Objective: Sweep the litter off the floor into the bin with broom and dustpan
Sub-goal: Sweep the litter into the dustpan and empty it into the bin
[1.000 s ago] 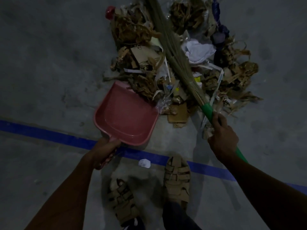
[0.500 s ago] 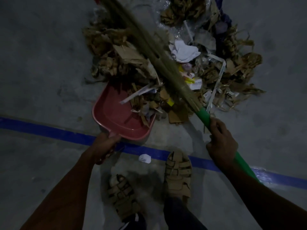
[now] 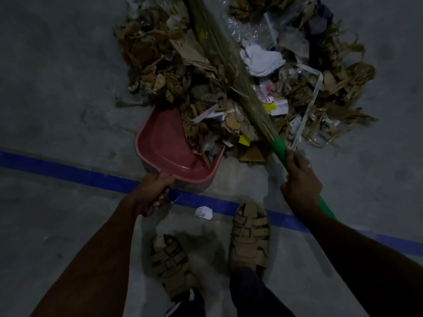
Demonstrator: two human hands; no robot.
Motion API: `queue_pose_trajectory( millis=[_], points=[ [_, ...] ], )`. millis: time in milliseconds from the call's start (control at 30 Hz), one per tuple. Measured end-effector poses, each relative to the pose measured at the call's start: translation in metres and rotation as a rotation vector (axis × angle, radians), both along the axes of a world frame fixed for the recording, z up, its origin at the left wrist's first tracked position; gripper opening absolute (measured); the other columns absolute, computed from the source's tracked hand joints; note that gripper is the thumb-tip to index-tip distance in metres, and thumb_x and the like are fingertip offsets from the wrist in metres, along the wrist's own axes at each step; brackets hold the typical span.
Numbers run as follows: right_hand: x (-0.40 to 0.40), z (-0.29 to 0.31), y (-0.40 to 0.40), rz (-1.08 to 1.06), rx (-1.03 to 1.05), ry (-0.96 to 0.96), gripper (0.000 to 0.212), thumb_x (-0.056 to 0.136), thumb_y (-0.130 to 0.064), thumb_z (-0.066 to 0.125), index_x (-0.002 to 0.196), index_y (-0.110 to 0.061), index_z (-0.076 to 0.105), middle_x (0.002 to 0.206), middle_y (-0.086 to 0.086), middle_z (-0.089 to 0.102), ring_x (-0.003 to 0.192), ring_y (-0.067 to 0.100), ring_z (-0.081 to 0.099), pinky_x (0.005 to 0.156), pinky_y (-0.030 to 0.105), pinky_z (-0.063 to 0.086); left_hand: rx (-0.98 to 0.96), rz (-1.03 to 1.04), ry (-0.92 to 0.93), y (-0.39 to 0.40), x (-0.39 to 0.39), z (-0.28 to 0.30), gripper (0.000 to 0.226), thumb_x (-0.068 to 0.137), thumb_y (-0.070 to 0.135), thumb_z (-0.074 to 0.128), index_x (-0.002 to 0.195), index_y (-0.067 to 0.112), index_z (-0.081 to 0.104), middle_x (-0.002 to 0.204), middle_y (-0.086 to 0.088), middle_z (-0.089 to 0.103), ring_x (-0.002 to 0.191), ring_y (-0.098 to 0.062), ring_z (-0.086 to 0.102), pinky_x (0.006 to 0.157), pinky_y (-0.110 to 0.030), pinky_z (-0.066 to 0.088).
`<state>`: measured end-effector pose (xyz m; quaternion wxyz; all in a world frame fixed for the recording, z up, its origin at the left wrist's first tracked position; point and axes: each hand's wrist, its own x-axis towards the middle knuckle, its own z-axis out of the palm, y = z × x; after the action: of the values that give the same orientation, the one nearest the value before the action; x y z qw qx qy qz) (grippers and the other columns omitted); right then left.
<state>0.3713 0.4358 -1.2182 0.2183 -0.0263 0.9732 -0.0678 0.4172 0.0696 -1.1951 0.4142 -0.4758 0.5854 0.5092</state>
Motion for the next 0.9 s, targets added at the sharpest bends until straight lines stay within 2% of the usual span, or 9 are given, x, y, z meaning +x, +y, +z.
queue_pose_trajectory(
  millis=[100,167,367,500,667,800,900],
  points=[
    [0.019,0.002,0.005,0.039,-0.019,-0.026,0.087,0.071,0.000,0.074,0.150,-0.016,0.041,0.150,0.012,0.044,0.094,0.043,0.062,0.053,0.028,0.033,0.040,-0.012,0.007,-0.004,0.002,-0.004,0.031,0.090,0.015,0.059,0.063,0.013,0.043,0.043,0.001,0.035,0.034,-0.011,0.027,0.040,-0.018,0.021],
    [0.030,0.004,0.008,0.061,-0.034,-0.063,0.089,0.066,0.000,0.076,0.148,-0.015,0.043,0.147,0.011,0.045,0.085,0.041,0.062,0.050,0.029,0.035,0.059,-0.020,0.004,-0.007,0.003,-0.006,0.031,0.089,0.014,0.058,0.062,0.013,0.043,0.044,0.000,0.034,0.035,-0.013,0.026,0.041,-0.020,0.021],
    [0.051,0.015,-0.003,0.078,-0.102,-0.085,0.098,0.056,-0.002,0.080,0.144,-0.015,0.040,0.141,0.010,0.047,0.080,0.037,0.063,0.046,0.030,0.043,0.080,-0.049,-0.028,-0.011,0.005,-0.010,0.034,0.090,0.019,0.061,0.060,0.013,0.046,0.044,-0.003,0.034,0.034,-0.014,0.027,0.041,-0.020,0.022],
    [0.047,0.019,-0.011,-0.053,-0.118,0.025,0.090,0.060,0.005,0.075,0.144,-0.014,0.049,0.140,0.009,0.053,0.087,0.036,0.065,0.052,0.031,0.044,0.080,-0.095,-0.027,-0.012,0.005,-0.011,0.035,0.088,0.023,0.062,0.057,0.013,0.050,0.047,-0.006,0.037,0.036,-0.016,0.030,0.042,-0.020,0.024],
    [0.022,0.012,-0.012,-0.162,-0.065,0.144,0.089,0.067,0.001,0.071,0.149,-0.017,0.041,0.146,0.007,0.046,0.097,0.039,0.062,0.060,0.036,0.047,0.074,-0.099,-0.002,-0.013,0.006,-0.012,0.032,0.087,0.022,0.061,0.059,0.014,0.049,0.048,-0.004,0.036,0.037,-0.016,0.029,0.043,-0.021,0.024],
    [0.011,0.004,-0.010,-0.120,0.020,0.067,0.089,0.069,-0.004,0.072,0.151,-0.016,0.038,0.153,0.009,0.040,0.099,0.044,0.060,0.061,0.038,0.047,0.050,-0.097,0.031,-0.010,0.004,-0.010,0.028,0.087,0.020,0.060,0.062,0.013,0.048,0.049,-0.005,0.036,0.037,-0.016,0.029,0.043,-0.021,0.024],
    [0.022,0.008,-0.014,-0.042,0.040,0.029,0.089,0.066,-0.003,0.075,0.148,-0.014,0.043,0.148,0.011,0.046,0.094,0.042,0.062,0.056,0.032,0.041,0.033,-0.112,0.057,-0.009,0.000,-0.005,0.025,0.089,0.019,0.058,0.066,0.012,0.049,0.050,-0.005,0.037,0.036,-0.014,0.030,0.040,-0.019,0.025]
  ],
)
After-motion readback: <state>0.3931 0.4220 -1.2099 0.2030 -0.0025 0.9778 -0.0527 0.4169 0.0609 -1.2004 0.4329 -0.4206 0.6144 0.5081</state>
